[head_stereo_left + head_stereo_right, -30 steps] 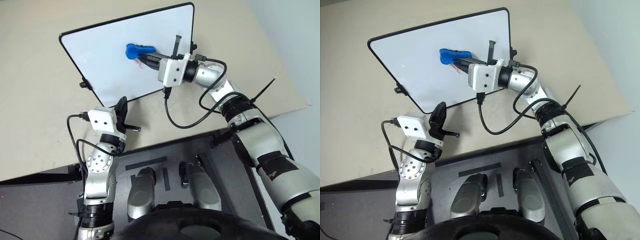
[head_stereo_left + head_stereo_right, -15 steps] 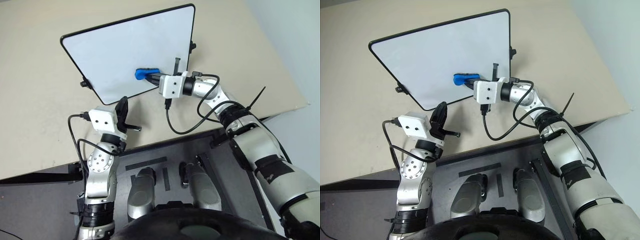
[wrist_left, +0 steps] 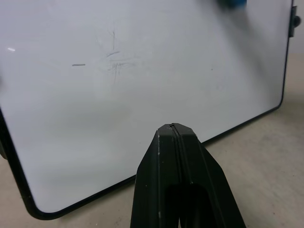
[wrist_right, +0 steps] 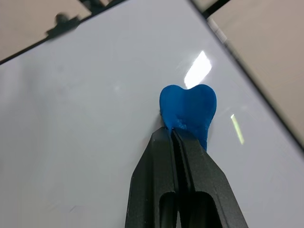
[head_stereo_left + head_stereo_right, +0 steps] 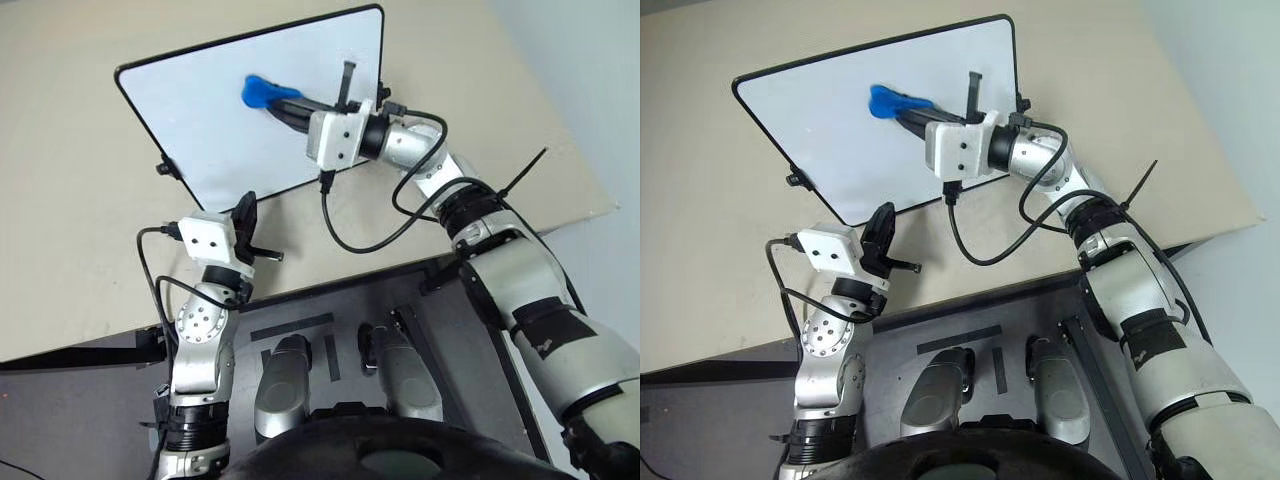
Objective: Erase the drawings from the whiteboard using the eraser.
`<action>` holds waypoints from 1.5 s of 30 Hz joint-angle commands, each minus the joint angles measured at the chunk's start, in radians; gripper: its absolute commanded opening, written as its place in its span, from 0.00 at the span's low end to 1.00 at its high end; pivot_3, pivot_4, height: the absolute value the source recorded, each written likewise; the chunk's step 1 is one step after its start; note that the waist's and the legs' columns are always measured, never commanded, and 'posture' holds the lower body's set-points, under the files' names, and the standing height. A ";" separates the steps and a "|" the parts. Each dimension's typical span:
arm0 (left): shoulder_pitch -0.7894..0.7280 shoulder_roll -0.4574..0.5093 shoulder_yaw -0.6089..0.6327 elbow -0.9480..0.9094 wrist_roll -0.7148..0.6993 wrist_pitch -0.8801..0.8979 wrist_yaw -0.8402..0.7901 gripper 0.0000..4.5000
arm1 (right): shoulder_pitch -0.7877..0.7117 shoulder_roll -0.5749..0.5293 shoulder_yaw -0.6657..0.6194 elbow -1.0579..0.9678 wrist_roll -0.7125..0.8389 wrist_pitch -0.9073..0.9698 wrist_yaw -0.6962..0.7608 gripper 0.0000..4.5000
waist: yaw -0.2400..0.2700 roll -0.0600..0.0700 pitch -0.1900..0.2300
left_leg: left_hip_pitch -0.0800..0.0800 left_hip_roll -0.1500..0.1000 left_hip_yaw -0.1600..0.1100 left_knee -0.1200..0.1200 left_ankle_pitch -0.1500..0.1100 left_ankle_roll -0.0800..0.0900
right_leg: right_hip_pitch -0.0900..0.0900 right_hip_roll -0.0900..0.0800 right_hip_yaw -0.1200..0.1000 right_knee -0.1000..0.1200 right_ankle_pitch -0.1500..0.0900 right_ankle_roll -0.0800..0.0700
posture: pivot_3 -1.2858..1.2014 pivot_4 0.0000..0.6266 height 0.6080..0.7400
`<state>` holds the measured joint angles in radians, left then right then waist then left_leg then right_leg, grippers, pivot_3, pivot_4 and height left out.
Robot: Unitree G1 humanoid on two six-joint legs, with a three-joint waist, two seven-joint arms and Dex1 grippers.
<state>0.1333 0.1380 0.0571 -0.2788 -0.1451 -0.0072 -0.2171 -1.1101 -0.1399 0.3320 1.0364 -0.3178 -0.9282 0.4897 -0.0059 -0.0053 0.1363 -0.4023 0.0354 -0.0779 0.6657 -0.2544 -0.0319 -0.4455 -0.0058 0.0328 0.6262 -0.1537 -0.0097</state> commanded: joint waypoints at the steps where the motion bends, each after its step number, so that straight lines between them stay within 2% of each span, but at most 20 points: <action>1: -0.013 -0.001 -0.006 -0.014 0.000 -0.025 -0.004 0.00 | -0.023 0.009 -0.020 -0.052 0.038 -0.001 0.011 0.01 | 0.001 0.000 0.000 | 0.000 0.000 0.000 0.000 0.000 0.000 | 0.000 0.000 0.000 0.000 0.000 0.000 | 0.52 0.24 1.00; 12: -0.013 -0.002 -0.007 -0.012 -0.003 -0.030 -0.005 0.00 | 0.115 -0.002 0.020 -0.030 0.025 0.049 0.104 0.01 | 0.002 0.000 0.000 | -0.002 0.000 0.000 0.000 -0.002 -0.002 | -0.001 0.000 0.000 0.000 -0.001 0.000 | 0.52 0.24 1.00; 20: -0.003 0.004 -0.005 -0.025 -0.003 -0.027 -0.010 0.00 | 0.173 -0.053 -0.007 -0.119 0.062 0.071 0.115 0.01 | 0.003 0.000 0.000 | -0.001 0.000 0.000 0.001 -0.002 -0.002 | -0.001 0.000 -0.001 0.000 -0.001 0.000 | 0.52 0.24 1.00; 24: 0.015 0.010 0.002 -0.044 -0.007 -0.024 -0.010 0.00 | 0.309 -0.128 -0.035 -0.367 0.206 0.195 0.248 0.01 | 0.009 -0.001 0.000 | -0.002 0.000 0.000 0.001 -0.001 -0.002 | 0.000 0.000 -0.001 -0.001 -0.001 0.000 | 0.52 0.24 1.00; 31: 0.029 0.022 0.011 -0.060 -0.017 -0.009 -0.014 0.00 | 0.642 -0.344 -0.091 -0.894 0.384 0.608 0.389 0.01 | 0.014 -0.001 -0.001 | -0.002 0.000 0.002 0.001 -0.002 -0.001 | 0.002 0.000 -0.001 -0.003 -0.002 0.001 | 0.52 0.24 1.00; 35: 0.025 0.040 0.020 -0.059 -0.024 0.002 -0.026 0.00 | 0.802 -0.438 -0.114 -1.067 0.417 0.776 0.408 0.01 | 0.011 -0.002 -0.001 | 0.002 0.000 0.002 0.002 -0.001 -0.001 | 0.006 0.001 -0.001 -0.004 -0.004 0.004 | 0.52 0.24 1.00; 38: 0.017 0.053 0.028 -0.055 -0.031 0.009 -0.033 0.00 | 0.869 -0.464 -0.110 -1.145 0.429 0.866 0.414 0.01 | 0.002 -0.003 0.000 | 0.007 0.000 0.002 0.002 0.000 -0.001 | 0.011 0.001 0.000 -0.003 -0.005 0.006 | 0.52 0.24 1.00; 39: 0.014 0.055 0.025 -0.054 -0.030 0.010 -0.034 0.00 | 0.877 -0.464 -0.110 -1.156 0.425 0.880 0.410 0.01 | 0.000 -0.003 0.000 | 0.010 0.000 0.002 0.002 0.000 -0.001 | 0.013 0.002 0.000 -0.003 -0.010 0.015 | 0.52 0.24 1.00; 42: 0.005 0.065 0.026 -0.054 -0.030 0.016 -0.041 0.00 | 0.869 -0.440 -0.113 -1.162 0.401 0.905 0.375 0.15 | -0.003 -0.003 0.000 | 0.015 -0.001 0.002 0.002 0.001 0.000 | 0.018 0.002 0.000 -0.003 -0.012 0.018 | 0.52 0.24 1.00; 45: 0.000 0.079 0.041 -0.058 -0.040 0.025 -0.049 0.00 | 0.857 -0.423 -0.114 -1.171 0.391 0.923 0.357 0.37 | -0.002 -0.003 0.000 | 0.018 -0.001 0.001 0.002 0.001 0.000 | 0.021 0.002 0.001 -0.004 -0.013 0.019 | 0.52 0.24 1.00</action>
<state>0.1388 0.2099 0.0801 -0.2973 -0.1721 0.0172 -0.2604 -0.2376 -0.5624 0.2400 -0.0913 0.0734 -0.0121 0.8641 -0.0076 -0.0083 0.1368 -0.3846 0.0339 -0.0764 0.6673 -0.2535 -0.0320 -0.4247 -0.0037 0.0340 0.6227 -0.1664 0.0093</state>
